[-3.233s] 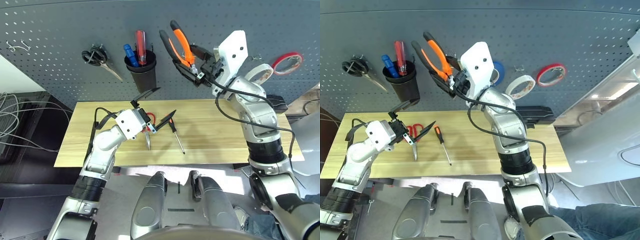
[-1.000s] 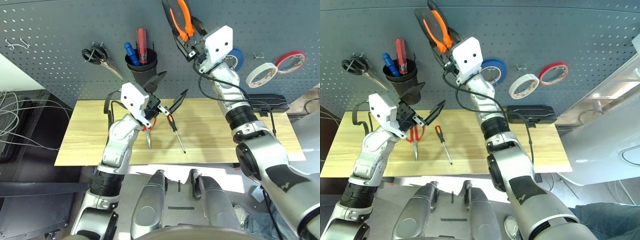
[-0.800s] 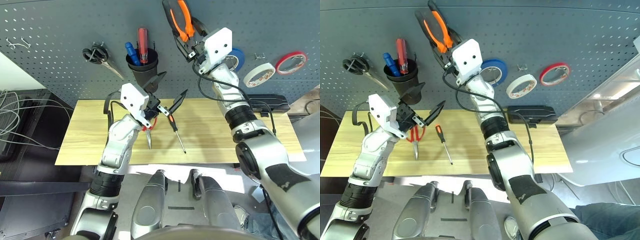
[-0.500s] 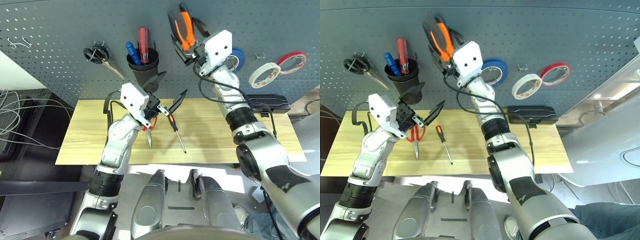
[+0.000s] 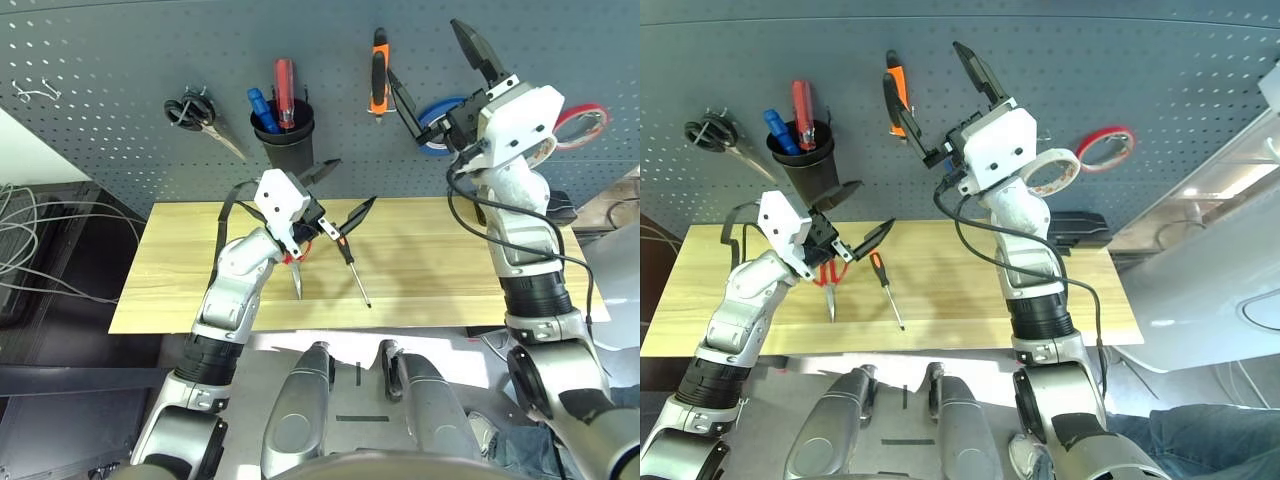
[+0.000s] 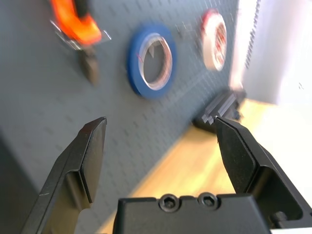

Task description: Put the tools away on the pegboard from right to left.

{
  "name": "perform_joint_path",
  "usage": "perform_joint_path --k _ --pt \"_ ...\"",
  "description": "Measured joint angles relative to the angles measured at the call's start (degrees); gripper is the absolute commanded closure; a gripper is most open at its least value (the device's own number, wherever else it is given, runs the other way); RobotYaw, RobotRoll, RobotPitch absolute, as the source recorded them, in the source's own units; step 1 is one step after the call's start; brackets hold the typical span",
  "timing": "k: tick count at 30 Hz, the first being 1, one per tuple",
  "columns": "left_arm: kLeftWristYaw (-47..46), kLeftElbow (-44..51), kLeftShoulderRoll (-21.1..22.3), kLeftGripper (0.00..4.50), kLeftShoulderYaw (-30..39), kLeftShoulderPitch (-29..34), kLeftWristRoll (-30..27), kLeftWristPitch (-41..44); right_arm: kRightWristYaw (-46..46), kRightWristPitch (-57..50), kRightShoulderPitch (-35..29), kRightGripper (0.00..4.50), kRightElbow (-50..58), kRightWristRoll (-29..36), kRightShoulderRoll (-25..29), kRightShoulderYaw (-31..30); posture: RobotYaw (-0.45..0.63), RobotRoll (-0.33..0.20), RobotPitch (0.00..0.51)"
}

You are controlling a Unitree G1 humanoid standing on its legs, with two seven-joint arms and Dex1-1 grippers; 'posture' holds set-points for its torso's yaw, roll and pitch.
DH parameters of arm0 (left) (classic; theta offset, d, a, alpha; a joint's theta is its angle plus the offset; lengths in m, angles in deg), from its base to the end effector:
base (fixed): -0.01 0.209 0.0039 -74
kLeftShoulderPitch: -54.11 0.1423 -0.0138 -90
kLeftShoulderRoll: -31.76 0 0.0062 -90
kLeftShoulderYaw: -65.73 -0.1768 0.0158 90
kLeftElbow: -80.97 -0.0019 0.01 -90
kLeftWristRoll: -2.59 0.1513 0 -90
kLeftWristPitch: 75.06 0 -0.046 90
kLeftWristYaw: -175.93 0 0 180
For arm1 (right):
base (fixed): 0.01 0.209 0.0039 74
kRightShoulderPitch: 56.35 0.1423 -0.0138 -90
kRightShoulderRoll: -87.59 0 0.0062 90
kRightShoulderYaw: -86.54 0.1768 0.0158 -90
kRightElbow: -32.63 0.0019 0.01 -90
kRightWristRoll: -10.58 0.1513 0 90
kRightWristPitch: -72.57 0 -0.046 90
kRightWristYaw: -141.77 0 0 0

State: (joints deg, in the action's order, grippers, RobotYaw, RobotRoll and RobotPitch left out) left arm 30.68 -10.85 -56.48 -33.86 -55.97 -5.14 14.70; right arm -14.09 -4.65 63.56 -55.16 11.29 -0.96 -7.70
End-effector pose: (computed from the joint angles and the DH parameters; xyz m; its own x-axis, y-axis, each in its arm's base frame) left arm 0.2724 0.1500 0.1244 0.6633 -0.7446 0.0749 0.6878 0.6459 0.3312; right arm 0.2784 -0.1484 0.1962 0.6214 0.6295 0.4664 -0.3423 0.7537 -0.5610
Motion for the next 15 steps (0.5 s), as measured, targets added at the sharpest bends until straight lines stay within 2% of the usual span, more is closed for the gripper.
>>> perform_joint_path --k 3,8,12,15 --pt "-0.6 -4.3 0.9 0.00 -2.0 -0.1 3.9 3.2 4.7 -9.0 -7.6 0.04 -0.2 2.7 1.7 -1.6 0.07 0.000 0.203" --pt "-2.3 -11.4 1.1 0.00 -4.2 -2.1 8.9 6.8 7.4 -28.7 -12.7 0.04 -1.7 10.9 1.3 0.2 0.06 0.000 0.201" --pt "-5.3 -16.9 -0.3 0.00 -3.8 -5.2 10.3 11.3 5.3 -43.4 -13.1 0.04 -5.8 15.2 0.7 3.9 0.06 0.000 0.201" --pt "-7.5 -21.0 -1.9 0.00 -3.2 -6.8 10.7 15.9 3.6 -49.5 -11.8 0.04 -8.4 16.2 0.4 5.5 0.06 0.000 0.202"
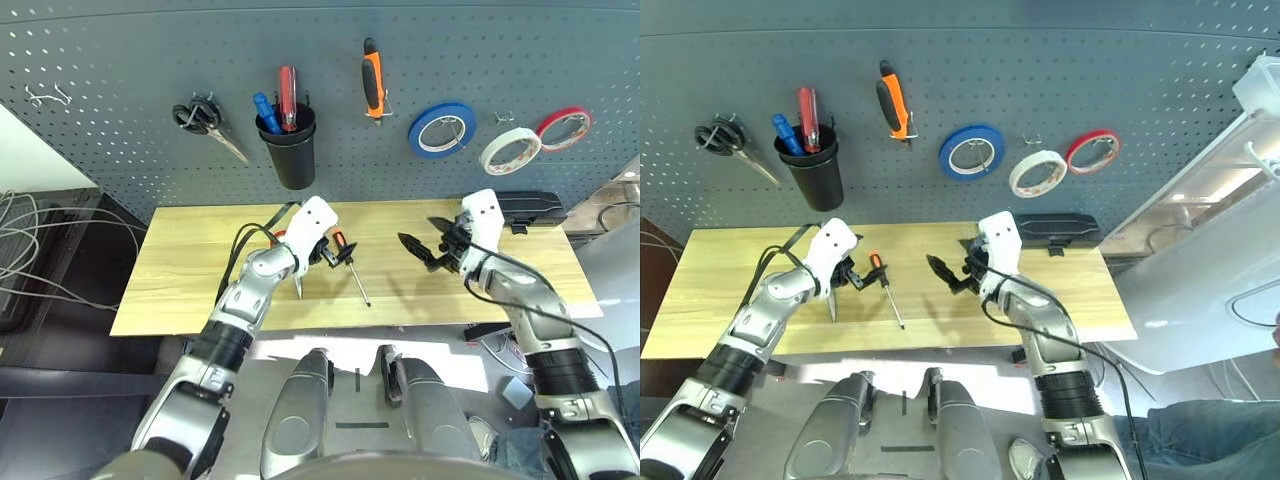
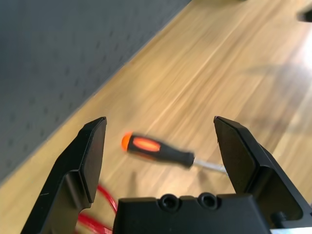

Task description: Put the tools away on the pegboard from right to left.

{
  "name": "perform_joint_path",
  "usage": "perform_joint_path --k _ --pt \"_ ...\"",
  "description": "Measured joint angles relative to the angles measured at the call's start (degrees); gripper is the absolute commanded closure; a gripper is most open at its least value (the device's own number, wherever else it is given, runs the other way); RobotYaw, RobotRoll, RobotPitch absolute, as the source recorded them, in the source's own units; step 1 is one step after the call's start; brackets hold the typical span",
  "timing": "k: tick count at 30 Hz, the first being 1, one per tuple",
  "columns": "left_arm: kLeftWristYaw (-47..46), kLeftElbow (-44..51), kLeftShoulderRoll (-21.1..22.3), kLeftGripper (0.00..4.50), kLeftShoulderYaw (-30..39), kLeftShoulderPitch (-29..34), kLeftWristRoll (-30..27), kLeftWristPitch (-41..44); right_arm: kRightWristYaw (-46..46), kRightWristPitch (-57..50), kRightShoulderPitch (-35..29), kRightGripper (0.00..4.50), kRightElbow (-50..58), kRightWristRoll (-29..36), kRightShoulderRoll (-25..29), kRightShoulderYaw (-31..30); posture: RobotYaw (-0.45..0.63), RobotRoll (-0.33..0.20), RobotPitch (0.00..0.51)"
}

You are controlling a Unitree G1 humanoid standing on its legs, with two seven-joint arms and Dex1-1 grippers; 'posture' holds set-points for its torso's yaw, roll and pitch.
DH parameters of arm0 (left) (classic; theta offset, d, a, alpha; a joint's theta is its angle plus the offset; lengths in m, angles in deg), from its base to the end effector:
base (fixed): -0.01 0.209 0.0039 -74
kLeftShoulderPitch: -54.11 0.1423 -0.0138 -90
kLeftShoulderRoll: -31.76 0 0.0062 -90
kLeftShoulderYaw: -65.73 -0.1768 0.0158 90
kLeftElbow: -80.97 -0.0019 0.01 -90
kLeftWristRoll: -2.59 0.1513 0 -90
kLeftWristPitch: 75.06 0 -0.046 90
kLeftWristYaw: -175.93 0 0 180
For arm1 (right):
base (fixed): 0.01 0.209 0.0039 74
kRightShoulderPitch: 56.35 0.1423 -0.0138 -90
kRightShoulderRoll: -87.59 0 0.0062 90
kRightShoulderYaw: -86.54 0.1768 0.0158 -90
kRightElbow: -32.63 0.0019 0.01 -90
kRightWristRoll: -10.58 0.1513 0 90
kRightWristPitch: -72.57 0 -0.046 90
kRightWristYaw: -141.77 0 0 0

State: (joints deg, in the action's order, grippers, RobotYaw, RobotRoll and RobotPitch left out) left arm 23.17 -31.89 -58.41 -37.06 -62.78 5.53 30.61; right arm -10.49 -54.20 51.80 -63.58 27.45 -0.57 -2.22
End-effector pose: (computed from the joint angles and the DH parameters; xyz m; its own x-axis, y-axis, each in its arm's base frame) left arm 0.2972 0.1522 0.0725 0.7686 -0.4950 -0.4053 0.6145 0.7474 0.2524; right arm 0.2699 -0.1957 0.0856 0.7885 0.4845 -0.3790 -0.4496 0.8744 0.1824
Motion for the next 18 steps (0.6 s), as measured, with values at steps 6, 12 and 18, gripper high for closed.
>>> perform_joint_path --k 6,12,18 --pt "-4.4 -9.1 -6.3 0.00 3.0 -5.2 -0.9 11.2 -0.3 -2.3 3.8 0.04 -2.4 -0.2 0.2 -0.2 0.06 0.000 0.214" --pt "-9.0 -15.3 -12.8 0.00 6.0 -8.5 -2.4 16.7 -0.3 -3.6 3.7 0.04 -2.9 -1.2 0.1 -1.3 0.05 0.000 0.231" --pt "-14.2 -24.3 -17.4 0.00 8.2 -12.9 -2.6 14.3 -1.4 -3.9 3.1 0.04 -1.1 -1.5 -1.1 -1.9 0.00 0.000 0.253"
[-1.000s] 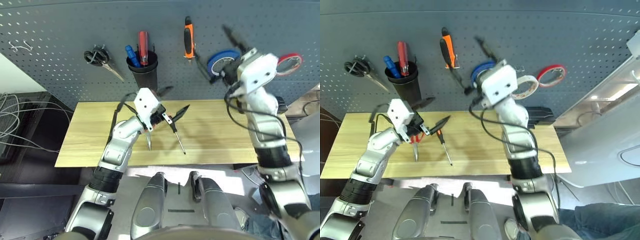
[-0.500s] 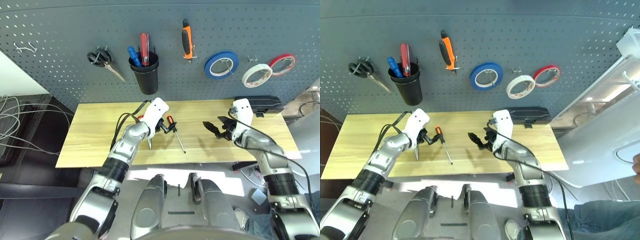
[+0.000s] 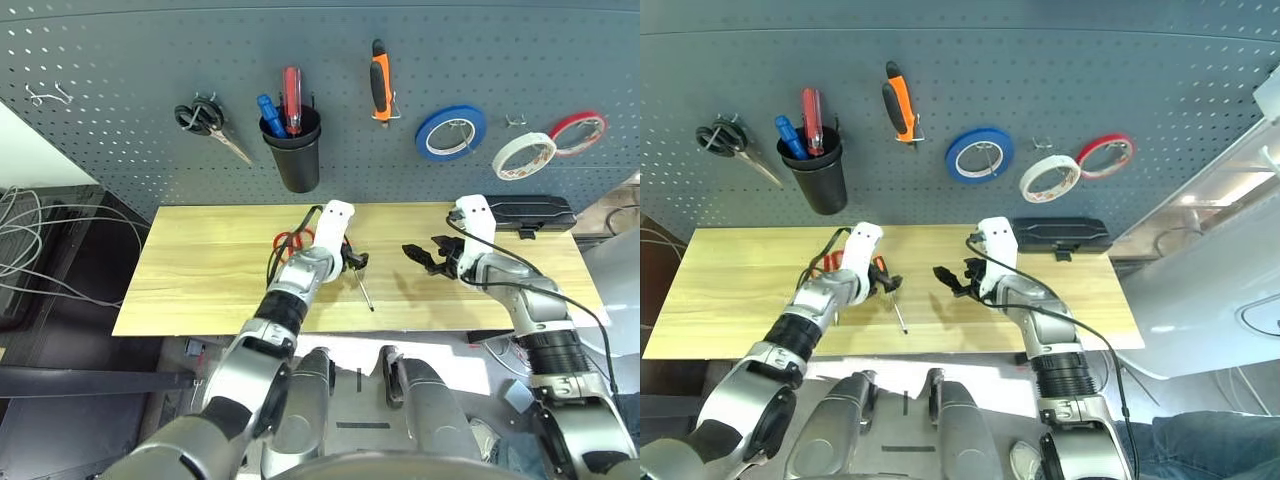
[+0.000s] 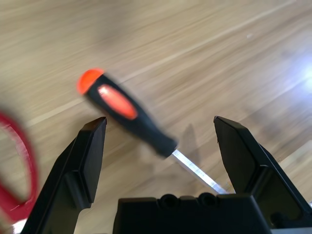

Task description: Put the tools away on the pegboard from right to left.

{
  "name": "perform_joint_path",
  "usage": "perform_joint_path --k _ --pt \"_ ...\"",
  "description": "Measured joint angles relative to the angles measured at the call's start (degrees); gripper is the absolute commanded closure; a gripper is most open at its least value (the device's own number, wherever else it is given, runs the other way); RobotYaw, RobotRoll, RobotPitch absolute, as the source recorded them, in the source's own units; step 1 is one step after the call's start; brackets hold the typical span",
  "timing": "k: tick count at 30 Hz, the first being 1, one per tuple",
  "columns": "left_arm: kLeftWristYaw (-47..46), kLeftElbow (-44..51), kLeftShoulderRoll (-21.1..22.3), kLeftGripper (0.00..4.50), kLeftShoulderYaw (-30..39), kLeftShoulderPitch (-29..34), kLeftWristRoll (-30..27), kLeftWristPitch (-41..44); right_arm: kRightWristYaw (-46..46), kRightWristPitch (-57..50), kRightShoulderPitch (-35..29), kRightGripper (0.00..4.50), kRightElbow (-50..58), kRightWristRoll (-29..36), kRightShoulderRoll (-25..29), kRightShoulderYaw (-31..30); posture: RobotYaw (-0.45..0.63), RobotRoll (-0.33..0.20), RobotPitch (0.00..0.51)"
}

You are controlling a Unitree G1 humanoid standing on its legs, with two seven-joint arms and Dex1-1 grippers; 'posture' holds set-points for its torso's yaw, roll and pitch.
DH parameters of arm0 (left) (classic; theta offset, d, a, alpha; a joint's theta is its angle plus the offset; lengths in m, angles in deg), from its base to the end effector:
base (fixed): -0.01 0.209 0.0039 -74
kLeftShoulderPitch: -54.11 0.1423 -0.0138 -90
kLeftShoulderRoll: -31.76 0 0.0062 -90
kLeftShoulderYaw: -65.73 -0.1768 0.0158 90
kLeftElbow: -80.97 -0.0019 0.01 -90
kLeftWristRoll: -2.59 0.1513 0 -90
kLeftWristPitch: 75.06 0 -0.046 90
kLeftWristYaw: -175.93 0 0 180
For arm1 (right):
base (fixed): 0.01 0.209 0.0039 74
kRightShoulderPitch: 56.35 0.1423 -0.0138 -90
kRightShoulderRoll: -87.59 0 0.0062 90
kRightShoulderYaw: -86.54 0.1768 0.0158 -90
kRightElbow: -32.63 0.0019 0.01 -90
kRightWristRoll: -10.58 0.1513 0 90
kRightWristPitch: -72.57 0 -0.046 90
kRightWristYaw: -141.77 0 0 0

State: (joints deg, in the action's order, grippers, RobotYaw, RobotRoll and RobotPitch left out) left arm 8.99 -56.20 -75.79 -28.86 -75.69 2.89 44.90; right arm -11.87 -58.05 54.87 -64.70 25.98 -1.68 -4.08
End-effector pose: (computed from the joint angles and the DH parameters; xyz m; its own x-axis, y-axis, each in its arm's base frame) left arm 0.3128 0.0869 0.0454 0.6855 -0.3539 -0.6363 0.4205 0.9059 -0.0507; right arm 0.2777 -0.1833 0.0899 0.7636 0.4839 -0.4274 -0.4556 0.8729 0.1743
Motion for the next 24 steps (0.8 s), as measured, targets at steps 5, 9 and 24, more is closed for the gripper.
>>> perform_joint_path --k 5,9,24 --pt "-4.4 -10.3 -1.0 0.00 1.2 -2.7 0.4 -3.7 -1.0 -0.4 0.0 0.04 2.4 -0.2 -0.7 -0.5 -0.04 0.000 0.262" --pt "-6.5 -14.9 -1.0 0.92 1.1 -3.9 1.7 -7.1 -1.5 -0.9 0.1 0.00 4.4 -0.2 -0.8 -0.7 -0.05 0.000 0.264" --pt "-4.6 -13.0 -0.1 3.91 0.0 -1.4 3.8 -16.5 2.0 1.1 0.6 0.00 4.9 -1.7 1.3 -2.8 0.00 0.000 0.238"
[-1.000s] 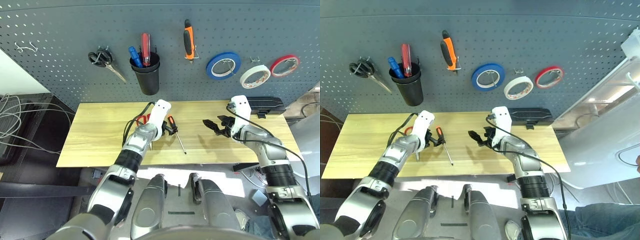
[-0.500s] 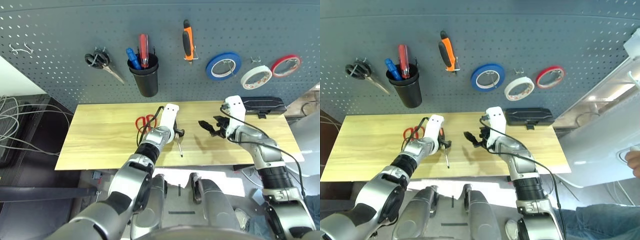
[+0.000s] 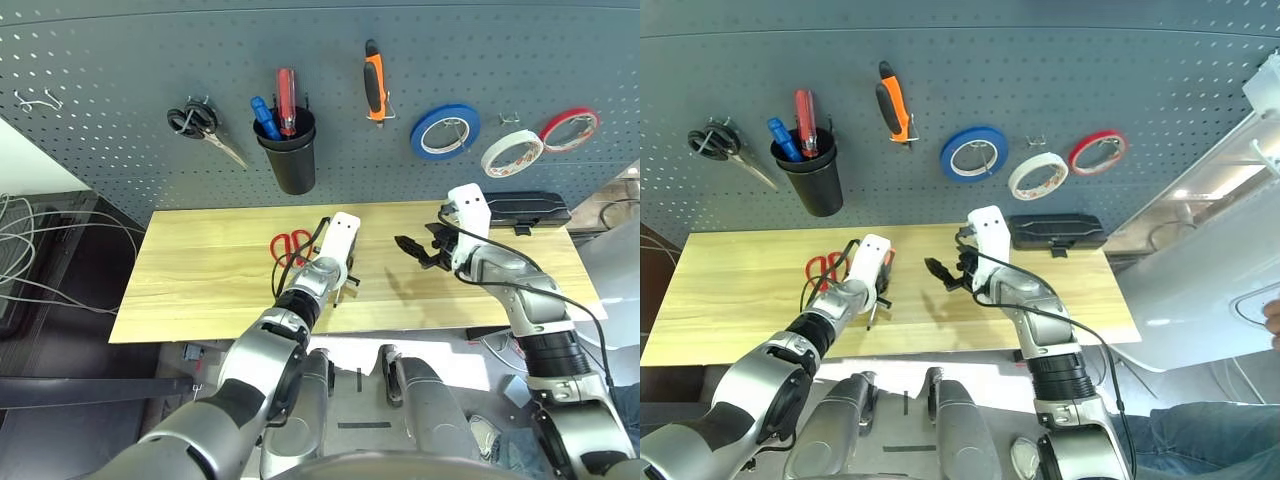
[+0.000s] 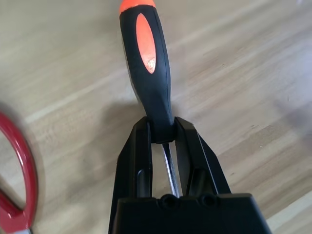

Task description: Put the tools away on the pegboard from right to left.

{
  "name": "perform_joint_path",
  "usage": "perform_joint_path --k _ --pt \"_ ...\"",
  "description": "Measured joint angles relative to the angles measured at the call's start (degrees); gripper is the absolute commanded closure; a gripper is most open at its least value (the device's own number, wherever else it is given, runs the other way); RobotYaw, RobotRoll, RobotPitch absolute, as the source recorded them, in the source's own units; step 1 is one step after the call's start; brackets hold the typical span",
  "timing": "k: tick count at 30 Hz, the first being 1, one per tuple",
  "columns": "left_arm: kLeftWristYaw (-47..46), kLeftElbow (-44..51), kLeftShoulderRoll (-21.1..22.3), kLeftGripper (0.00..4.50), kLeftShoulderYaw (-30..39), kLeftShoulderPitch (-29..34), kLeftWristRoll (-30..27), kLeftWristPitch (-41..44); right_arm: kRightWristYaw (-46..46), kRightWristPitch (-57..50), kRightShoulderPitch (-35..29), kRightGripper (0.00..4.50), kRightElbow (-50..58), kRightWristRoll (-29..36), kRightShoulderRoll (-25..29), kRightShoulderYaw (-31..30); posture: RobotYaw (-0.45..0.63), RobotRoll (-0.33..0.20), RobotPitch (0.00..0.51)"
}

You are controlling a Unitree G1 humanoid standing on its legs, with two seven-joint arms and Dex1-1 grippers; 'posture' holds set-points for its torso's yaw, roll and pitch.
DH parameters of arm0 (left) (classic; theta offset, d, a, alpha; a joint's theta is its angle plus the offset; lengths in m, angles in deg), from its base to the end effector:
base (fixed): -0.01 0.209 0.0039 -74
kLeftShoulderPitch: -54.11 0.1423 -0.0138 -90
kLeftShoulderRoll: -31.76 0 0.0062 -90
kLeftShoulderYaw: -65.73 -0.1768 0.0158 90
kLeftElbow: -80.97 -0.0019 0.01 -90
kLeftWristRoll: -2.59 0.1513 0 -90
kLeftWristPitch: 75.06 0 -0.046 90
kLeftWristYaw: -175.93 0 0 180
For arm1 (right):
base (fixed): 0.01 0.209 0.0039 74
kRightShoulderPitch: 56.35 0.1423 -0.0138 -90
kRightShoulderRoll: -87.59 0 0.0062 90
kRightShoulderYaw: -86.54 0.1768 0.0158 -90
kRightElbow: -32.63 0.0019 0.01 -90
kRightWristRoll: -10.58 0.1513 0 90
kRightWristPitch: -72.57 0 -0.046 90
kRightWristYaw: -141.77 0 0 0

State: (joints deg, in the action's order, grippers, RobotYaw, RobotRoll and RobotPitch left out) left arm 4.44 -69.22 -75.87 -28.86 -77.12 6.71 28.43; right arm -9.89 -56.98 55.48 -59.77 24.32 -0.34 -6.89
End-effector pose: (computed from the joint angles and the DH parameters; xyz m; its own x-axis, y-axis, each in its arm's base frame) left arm 0.3092 0.0901 0.0227 0.7628 -0.2852 -0.5803 0.3992 0.9137 0.0757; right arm 0.2779 -0.1742 0.1074 0.7578 0.5324 -0.3772 -0.5451 0.8343 0.0825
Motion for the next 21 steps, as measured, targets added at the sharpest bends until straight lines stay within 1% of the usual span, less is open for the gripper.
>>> perform_joint_path --k 2,5,8,10,13,15,16,21 --pt "3.4 10.3 1.7 3.91 -0.4 5.1 -0.8 -1.8 1.6 0.4 0.4 0.00 -0.2 -0.3 1.2 -0.5 0.01 0.000 0.231" --pt "9.8 31.9 6.7 3.91 -1.5 17.9 -2.5 -6.5 4.2 1.2 0.7 0.00 -0.2 -0.4 3.6 -1.0 0.03 0.000 0.220" --pt "12.9 44.6 10.0 3.91 -1.3 25.4 -3.8 -9.2 5.7 1.6 1.3 0.00 -0.4 -0.4 4.3 -1.3 0.05 0.000 0.217" --pt "13.0 51.5 10.4 3.91 0.2 28.5 -5.6 -8.9 6.8 2.5 2.3 0.00 -0.7 -0.6 4.3 -2.0 0.06 0.000 0.216" --pt "13.0 59.3 10.6 3.91 2.1 30.8 -8.5 -8.4 8.1 4.1 3.8 0.00 -1.7 -0.9 4.4 -2.6 0.08 0.000 0.211" --pt "13.5 63.8 10.6 3.91 3.4 31.2 -11.1 -8.4 9.0 5.0 4.5 0.00 -2.4 -1.0 4.4 -3.0 0.09 0.000 0.210" --pt "14.4 67.7 10.6 3.91 4.1 31.0 -13.5 -8.6 9.8 5.7 5.1 0.00 -2.8 -1.2 4.4 -3.8 0.09 0.000 0.209" --pt "14.3 76.5 9.0 3.91 4.9 27.7 -20.8 -5.5 12.8 10.0 6.9 0.00 -3.9 -2.6 4.4 -6.3 0.11 0.000 0.209"
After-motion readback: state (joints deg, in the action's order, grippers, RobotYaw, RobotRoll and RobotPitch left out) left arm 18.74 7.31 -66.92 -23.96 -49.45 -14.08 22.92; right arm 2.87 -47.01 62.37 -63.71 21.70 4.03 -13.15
